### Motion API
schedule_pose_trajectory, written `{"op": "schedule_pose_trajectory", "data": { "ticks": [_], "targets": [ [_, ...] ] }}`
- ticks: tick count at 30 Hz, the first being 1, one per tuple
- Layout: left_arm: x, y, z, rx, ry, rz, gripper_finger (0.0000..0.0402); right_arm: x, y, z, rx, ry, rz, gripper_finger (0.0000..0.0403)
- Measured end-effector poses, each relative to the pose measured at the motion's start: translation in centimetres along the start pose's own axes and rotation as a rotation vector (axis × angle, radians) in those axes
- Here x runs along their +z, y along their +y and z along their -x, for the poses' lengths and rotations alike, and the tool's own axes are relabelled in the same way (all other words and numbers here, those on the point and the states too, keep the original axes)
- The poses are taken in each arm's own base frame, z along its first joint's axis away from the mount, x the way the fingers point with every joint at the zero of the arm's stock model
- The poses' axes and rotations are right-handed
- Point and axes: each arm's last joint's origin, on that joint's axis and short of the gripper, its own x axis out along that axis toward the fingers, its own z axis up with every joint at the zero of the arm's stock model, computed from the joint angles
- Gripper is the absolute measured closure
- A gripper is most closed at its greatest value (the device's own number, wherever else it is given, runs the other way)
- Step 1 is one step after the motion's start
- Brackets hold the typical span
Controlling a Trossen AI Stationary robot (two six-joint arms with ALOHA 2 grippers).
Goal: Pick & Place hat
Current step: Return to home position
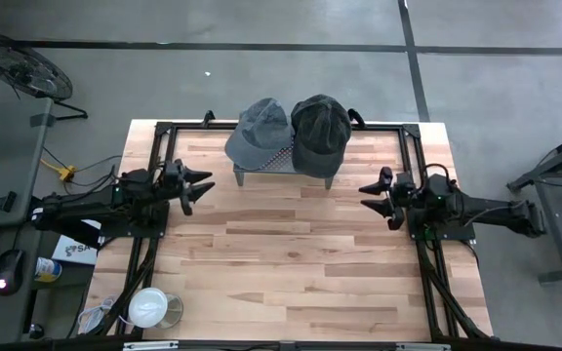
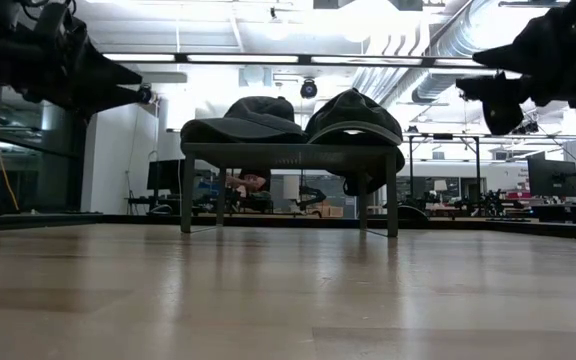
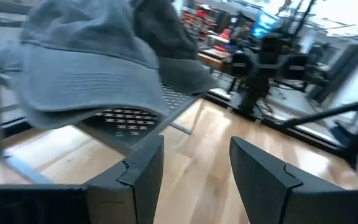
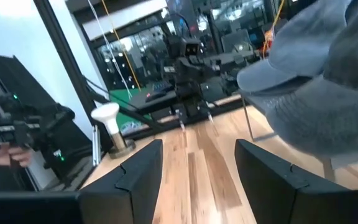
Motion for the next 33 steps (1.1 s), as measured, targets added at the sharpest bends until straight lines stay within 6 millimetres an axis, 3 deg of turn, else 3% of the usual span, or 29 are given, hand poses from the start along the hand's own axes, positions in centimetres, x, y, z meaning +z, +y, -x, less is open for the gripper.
{"op": "schedule_pose_trajectory", "data": {
  "ticks": [33],
  "targets": [
    [-0.04, 0.15, 0.00, 0.045, -0.005, 0.001, 0.0220, 0.18, 0.07, 0.00, 0.007, -0.017, 0.001, 0.0207]
  ]
}}
